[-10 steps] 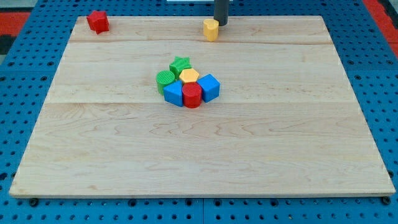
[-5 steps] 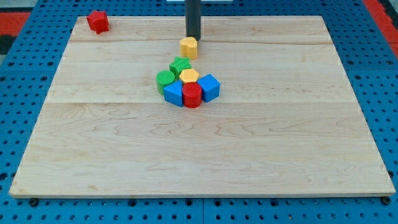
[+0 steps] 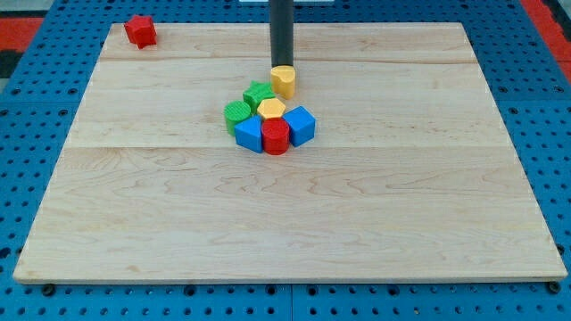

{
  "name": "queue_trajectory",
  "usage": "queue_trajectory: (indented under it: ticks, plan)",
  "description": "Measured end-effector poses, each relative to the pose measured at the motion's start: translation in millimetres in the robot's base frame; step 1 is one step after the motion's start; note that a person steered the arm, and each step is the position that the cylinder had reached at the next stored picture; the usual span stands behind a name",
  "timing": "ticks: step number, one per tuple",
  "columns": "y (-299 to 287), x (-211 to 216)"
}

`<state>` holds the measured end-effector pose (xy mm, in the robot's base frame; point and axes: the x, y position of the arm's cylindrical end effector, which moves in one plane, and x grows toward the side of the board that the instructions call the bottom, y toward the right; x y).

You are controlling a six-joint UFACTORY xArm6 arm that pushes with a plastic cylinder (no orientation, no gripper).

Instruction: Place the yellow heart at the top right of the yellow hexagon

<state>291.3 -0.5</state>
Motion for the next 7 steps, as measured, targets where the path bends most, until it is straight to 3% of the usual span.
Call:
queue_trajectory:
  ticks: [4, 7]
  plan:
    - [-38.2, -5.1]
    - [-11.3, 14.0]
